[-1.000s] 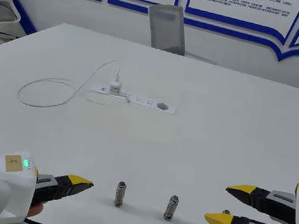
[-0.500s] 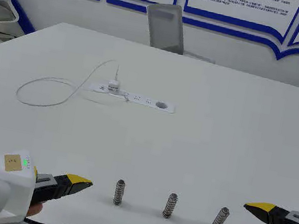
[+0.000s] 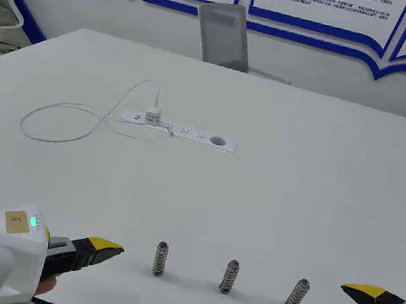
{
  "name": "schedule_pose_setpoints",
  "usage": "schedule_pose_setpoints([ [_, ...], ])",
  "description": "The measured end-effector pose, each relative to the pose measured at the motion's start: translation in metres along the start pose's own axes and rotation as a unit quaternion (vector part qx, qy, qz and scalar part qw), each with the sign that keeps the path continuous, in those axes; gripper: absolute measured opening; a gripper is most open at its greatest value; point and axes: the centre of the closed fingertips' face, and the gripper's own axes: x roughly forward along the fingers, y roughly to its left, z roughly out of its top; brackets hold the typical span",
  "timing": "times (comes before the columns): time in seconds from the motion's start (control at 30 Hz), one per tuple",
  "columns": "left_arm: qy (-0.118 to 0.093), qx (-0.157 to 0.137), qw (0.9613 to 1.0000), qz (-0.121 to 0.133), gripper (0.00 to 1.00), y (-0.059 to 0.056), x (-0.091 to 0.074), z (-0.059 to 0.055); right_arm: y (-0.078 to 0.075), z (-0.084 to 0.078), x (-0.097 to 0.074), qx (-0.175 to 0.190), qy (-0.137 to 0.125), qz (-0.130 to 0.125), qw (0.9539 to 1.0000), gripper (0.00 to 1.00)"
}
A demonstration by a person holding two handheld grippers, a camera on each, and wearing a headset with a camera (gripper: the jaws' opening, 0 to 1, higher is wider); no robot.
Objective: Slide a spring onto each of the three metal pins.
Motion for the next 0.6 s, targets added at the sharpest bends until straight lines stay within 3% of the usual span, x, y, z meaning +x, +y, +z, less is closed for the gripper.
schedule_pose_setpoints([
  [0.6,0.002,0.000,1.0000,-0.003,0.69,0.0019,0.0028,0.0000,0.0007,-0.0034,0.0017,0.009,-0.004,0.002,0.9999,0.61],
])
